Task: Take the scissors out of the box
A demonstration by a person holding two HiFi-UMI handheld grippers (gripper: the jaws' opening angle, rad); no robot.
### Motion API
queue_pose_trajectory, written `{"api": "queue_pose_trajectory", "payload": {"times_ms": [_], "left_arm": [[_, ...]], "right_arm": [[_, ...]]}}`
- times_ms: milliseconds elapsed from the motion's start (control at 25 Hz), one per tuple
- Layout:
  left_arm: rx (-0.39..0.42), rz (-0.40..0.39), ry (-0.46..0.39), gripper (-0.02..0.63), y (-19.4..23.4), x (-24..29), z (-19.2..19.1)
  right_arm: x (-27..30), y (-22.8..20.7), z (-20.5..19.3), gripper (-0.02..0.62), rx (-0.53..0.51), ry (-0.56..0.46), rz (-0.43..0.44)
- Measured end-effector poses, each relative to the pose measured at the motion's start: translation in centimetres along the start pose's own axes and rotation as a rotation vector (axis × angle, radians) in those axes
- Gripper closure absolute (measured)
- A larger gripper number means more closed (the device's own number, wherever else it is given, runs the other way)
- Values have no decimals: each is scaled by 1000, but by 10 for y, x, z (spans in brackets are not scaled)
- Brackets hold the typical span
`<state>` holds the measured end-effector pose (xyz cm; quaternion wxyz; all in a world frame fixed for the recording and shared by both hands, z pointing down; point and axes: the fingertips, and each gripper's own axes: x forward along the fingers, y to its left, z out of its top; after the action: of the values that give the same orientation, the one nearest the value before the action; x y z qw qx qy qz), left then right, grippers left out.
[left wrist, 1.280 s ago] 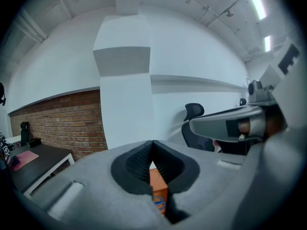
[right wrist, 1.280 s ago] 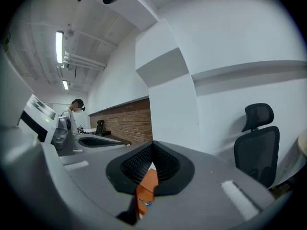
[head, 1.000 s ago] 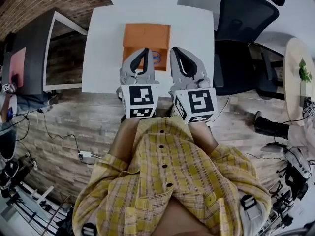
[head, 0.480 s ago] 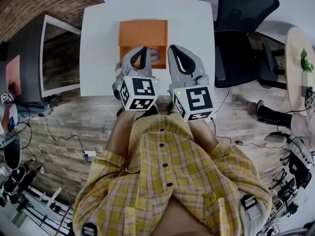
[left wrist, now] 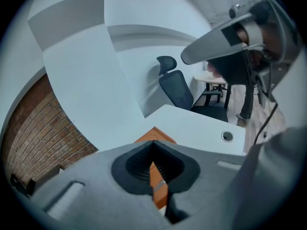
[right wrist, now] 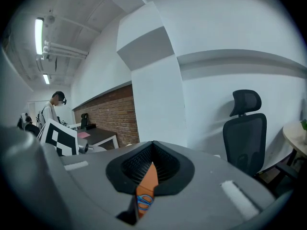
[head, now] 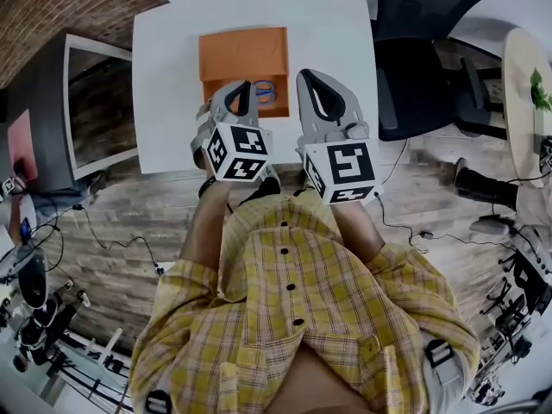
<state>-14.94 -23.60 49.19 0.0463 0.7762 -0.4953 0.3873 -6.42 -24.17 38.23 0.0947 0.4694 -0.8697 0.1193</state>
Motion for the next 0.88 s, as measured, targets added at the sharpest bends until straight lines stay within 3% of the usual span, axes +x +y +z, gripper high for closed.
{"api": "queue_pose_trajectory", "payload": {"times_ms": [600,880], "left_arm": [[144,-174,119,606,-29,45,-30],[226,-179,160,606,-34,63,-46]], "right_arm": [[11,-9,-16,601,14,41,1],[12,-12,-20,601,23,56,5]]}}
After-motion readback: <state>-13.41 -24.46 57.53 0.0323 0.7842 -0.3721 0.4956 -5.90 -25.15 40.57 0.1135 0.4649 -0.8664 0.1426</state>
